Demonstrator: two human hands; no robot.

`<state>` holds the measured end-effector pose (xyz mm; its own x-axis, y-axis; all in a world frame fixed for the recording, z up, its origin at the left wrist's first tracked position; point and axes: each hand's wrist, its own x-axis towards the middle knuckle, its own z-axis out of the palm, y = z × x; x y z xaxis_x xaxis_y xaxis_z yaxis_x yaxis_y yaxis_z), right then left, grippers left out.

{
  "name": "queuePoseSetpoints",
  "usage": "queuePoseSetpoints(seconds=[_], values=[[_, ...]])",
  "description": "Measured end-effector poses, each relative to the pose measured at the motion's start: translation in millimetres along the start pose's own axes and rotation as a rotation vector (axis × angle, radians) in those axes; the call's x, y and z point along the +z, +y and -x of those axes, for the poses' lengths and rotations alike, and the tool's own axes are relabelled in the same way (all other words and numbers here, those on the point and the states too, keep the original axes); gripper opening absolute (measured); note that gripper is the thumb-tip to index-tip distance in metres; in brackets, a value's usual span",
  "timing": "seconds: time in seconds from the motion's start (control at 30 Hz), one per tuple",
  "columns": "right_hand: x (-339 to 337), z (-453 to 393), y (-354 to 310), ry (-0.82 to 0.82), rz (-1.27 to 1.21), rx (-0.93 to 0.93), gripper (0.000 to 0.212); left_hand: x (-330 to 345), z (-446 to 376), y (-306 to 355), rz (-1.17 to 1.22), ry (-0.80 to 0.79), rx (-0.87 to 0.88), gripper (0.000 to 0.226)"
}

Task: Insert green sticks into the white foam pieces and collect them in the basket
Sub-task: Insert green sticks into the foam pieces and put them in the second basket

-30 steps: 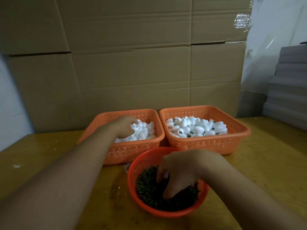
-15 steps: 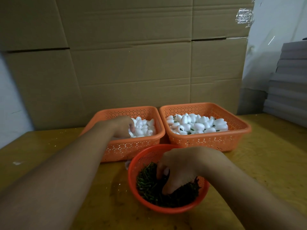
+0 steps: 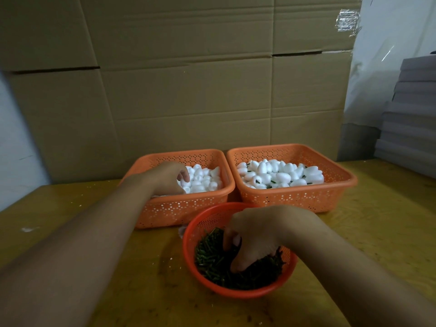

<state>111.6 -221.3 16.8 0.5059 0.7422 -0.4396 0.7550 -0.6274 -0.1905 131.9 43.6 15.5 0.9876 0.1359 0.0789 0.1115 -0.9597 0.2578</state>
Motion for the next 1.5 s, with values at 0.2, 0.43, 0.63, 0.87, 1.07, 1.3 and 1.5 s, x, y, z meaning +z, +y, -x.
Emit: queuePoseSetpoints(seconds=[0.2, 0.43, 0.63, 0.87, 1.07, 1.3, 1.5], values=[[0, 2, -1, 0.003, 0.007, -0.001, 0.050, 5, 0, -1, 0.062, 0.083, 0.017, 0.018], [0, 2, -3, 0.006, 0.018, -0.004, 0.049, 5, 3, 3, 0.146, 0.259, 0.010, 0.017], [0, 3, -3, 0.006, 0.019, -0.005, 0.049, -11, 14, 23, 0.353, 0.347, 0.035, 0.025], [-1, 4, -3, 0.008, 0.005, -0.002, 0.049, -20, 70, 67, 0.774, 0.277, 0.183, 0.031], [0, 5, -3, 0.009, 0.019, -0.004, 0.048, -4, 113, 90, 0.942, 0.151, 0.334, 0.027], [0, 4, -3, 0.008, 0.014, -0.007, 0.050, 7, 117, 92, 0.878, 0.199, 0.398, 0.040], [1, 4, -2, 0.015, 0.009, -0.008, 0.049, 8, 117, 88, 1.047, 0.183, 0.318, 0.038]])
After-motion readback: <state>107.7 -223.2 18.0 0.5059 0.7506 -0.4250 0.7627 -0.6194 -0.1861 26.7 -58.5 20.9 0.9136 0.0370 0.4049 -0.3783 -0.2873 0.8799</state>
